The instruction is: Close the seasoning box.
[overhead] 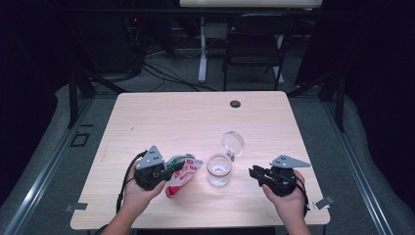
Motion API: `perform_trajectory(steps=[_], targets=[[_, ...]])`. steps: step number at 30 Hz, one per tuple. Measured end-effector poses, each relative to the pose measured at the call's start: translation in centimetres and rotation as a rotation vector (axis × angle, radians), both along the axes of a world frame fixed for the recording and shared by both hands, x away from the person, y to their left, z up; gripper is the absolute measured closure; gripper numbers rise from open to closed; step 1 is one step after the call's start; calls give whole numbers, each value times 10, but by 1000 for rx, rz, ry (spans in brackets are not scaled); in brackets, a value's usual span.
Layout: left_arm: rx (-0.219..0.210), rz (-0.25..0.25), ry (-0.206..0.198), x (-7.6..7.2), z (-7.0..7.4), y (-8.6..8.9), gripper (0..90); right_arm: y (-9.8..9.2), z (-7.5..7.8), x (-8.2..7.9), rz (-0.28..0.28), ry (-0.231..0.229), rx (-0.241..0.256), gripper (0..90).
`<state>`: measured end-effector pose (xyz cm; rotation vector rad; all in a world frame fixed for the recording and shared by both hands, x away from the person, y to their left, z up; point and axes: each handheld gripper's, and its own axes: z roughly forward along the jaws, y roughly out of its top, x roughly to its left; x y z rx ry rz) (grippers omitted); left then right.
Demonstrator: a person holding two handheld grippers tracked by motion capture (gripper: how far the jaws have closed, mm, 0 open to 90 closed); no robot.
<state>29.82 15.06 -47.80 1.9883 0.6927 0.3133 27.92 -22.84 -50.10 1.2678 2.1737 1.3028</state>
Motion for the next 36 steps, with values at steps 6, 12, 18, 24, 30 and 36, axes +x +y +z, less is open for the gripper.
perform_trajectory(steps=[6,12,18,24,30,36], targets=[[3,-4,4,-1,-1,-3,889,13,15,1,55,-26,-20,794],[8,-2,4,-1,-1,-5,886,30,25,8,131,-34,-26,827],[15,-3,11,-1,-1,-7,881,50,30,15,202,-44,-29,834],[26,8,11,-3,0,-8,869,71,32,25,280,-40,-36,833],[28,22,17,-4,0,-7,869,89,35,30,351,-47,-36,811],[35,36,18,-6,1,-7,869,108,33,36,413,-50,-34,779]])
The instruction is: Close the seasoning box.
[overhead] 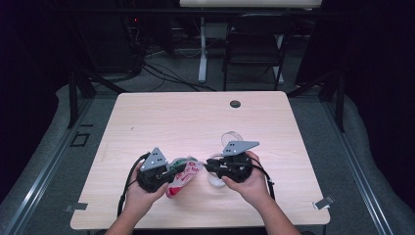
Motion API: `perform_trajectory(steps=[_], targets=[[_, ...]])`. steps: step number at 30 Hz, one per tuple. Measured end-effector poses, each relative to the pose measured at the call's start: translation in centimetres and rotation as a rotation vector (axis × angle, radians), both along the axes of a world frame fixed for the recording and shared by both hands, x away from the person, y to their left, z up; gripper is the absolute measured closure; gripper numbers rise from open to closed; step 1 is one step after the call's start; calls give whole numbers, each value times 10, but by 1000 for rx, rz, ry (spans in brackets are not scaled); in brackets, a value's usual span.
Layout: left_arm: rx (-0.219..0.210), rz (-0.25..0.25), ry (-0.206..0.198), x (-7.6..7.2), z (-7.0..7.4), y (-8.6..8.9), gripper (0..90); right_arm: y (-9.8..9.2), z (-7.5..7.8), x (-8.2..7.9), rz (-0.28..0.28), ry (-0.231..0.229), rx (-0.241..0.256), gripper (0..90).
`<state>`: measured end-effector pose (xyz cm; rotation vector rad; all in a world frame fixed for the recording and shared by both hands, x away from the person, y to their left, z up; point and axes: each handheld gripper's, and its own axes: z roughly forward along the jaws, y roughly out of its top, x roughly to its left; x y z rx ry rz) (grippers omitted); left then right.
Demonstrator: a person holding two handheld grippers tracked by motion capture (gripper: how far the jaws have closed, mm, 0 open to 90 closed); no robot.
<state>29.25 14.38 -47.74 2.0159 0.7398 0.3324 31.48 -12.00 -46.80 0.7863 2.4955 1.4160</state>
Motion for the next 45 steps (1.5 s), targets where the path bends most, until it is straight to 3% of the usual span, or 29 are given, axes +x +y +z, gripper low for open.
perform_trajectory(steps=[13,22,33,40,45], targets=[[9,25,2,-6,-3,-2,859,21,-9,8,63,1,-43,783],[10,50,-5,-11,-5,3,814,28,-14,12,87,10,-56,886],[-2,92,7,-16,-15,7,653,31,-13,12,91,13,-68,900],[12,108,15,-14,-30,7,516,31,-13,11,87,12,-69,900],[13,106,-8,-12,-47,8,450,30,-14,11,85,14,-63,900]])
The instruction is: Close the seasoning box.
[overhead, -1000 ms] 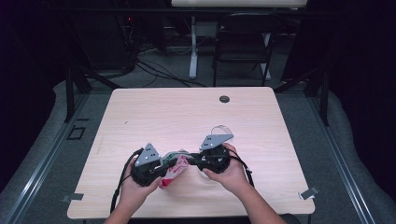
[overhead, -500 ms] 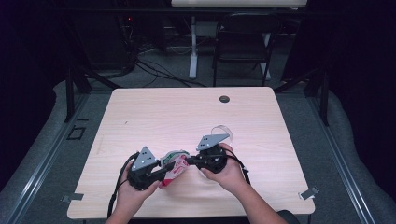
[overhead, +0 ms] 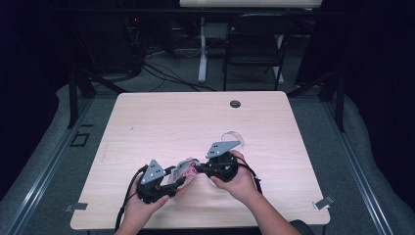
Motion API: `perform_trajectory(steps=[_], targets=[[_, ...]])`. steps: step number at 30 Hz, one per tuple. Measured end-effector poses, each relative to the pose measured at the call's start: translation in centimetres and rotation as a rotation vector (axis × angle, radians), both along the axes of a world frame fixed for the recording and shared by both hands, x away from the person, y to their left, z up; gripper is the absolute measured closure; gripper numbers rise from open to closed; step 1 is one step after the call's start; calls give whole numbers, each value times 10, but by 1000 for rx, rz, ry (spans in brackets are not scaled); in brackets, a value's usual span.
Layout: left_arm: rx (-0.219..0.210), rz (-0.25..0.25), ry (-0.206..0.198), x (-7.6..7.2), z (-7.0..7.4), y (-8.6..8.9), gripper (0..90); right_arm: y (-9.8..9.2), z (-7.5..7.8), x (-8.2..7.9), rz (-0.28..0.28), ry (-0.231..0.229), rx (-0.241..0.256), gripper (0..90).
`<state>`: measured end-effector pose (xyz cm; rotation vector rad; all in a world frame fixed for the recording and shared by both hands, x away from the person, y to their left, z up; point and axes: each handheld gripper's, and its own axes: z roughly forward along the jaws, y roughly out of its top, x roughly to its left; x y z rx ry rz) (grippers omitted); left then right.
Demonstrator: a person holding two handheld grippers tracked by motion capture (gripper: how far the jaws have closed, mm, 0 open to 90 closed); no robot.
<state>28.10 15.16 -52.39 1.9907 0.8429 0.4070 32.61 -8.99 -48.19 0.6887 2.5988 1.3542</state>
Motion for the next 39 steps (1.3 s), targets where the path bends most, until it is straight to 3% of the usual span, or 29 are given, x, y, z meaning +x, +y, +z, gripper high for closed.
perform_trajectory(steps=[4,8,12,24,30,39], targets=[[10,9,34,4,-13,2,400,-1,0,0,0,2,1,900],[20,8,33,6,-23,1,387,-1,0,0,1,1,3,900],[62,14,35,6,-28,-3,362,-1,-1,0,-2,1,2,900],[18,61,86,16,-41,-3,222,-1,-1,-1,-6,-3,7,900],[43,65,131,20,-48,-5,209,-1,-2,-1,-6,-5,6,900],[74,62,151,24,-52,-7,209,-1,-2,-2,-7,-7,12,900]])
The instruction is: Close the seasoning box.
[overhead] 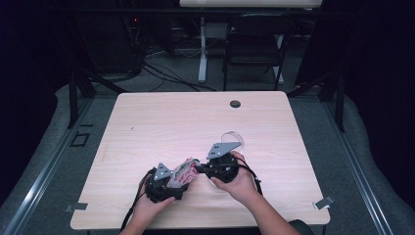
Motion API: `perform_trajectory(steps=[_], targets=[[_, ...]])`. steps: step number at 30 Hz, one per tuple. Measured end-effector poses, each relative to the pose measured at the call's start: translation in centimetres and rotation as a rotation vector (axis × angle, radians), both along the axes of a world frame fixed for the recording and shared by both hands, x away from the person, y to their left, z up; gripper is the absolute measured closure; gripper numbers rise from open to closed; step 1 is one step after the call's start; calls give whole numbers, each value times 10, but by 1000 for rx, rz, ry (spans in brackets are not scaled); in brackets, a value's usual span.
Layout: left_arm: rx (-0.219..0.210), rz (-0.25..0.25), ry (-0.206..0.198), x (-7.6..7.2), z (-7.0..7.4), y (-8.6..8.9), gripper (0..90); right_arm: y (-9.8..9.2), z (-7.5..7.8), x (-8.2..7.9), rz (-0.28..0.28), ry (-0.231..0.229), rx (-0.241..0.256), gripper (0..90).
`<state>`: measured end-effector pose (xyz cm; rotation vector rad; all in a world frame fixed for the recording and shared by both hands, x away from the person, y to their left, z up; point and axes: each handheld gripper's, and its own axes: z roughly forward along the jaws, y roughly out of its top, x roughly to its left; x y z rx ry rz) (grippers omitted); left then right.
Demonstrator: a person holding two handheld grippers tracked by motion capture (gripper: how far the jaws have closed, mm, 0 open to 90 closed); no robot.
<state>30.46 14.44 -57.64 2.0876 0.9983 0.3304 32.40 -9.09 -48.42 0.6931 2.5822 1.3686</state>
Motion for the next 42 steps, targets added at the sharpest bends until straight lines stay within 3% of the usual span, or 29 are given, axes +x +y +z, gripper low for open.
perform_trajectory(steps=[18,30,36,42], targets=[[28,-12,0,4,-7,-5,211,-1,-2,-3,-12,-3,0,899],[93,-18,-19,3,-12,-11,237,-3,-2,-5,-17,-7,-2,898],[91,-20,-16,3,-12,-10,236,-3,-2,-5,-17,-7,1,897],[101,1,-7,3,-13,-12,158,-3,-3,-5,-17,-7,-8,896]])
